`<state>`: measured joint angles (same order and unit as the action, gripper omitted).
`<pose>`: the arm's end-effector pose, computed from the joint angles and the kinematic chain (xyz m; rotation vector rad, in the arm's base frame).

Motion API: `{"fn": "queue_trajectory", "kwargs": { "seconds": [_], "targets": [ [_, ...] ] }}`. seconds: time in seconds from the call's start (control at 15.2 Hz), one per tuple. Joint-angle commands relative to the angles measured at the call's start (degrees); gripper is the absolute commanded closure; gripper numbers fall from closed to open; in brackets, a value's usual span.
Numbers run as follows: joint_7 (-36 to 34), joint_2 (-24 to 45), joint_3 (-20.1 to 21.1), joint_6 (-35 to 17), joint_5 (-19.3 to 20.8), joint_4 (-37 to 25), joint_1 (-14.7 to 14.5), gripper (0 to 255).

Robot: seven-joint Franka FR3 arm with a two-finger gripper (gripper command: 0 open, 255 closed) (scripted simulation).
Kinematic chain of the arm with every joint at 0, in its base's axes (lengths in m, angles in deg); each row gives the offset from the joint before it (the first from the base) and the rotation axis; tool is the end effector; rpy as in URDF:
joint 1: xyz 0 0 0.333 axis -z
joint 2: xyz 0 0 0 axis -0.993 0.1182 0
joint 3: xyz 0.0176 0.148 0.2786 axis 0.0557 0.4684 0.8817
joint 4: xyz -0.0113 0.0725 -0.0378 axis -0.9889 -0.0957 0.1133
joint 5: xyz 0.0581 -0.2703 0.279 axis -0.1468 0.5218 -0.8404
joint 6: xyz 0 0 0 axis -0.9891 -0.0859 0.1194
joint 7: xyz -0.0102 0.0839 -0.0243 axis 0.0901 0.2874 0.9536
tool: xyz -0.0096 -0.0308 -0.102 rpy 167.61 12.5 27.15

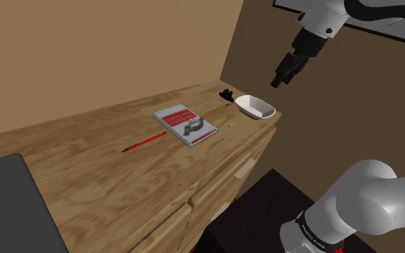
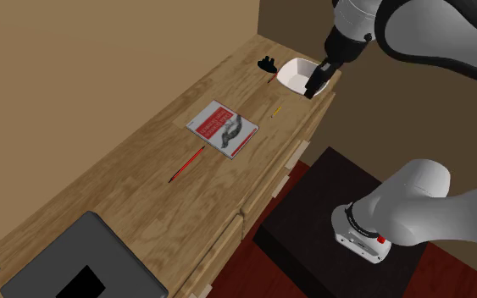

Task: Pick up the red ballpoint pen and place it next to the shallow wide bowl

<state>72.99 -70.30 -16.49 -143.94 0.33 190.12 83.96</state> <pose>0.3307 -0.0259 0.6214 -3.1305 -0.0771 -0.2001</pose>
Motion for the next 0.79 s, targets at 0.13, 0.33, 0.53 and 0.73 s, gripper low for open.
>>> {"fn": "queue_trajectory", "kwargs": {
  "seconds": [0.13,0.33,0.53,0.73],
  "targets": [
    [-6.26,-1.80,2.69,-2.68,-1.83,3.83,0.68,0],
    [-15.66,-3.51,7.11,-6.94,-4.87,8.68,1.57,0],
    [-25.12,-3.90,11.98,-11.52,-8.08,12.35,2.30,0],
    [-34.68,-2.81,17.22,-16.45,-11.19,14.75,3.05,0]
  ]
}}
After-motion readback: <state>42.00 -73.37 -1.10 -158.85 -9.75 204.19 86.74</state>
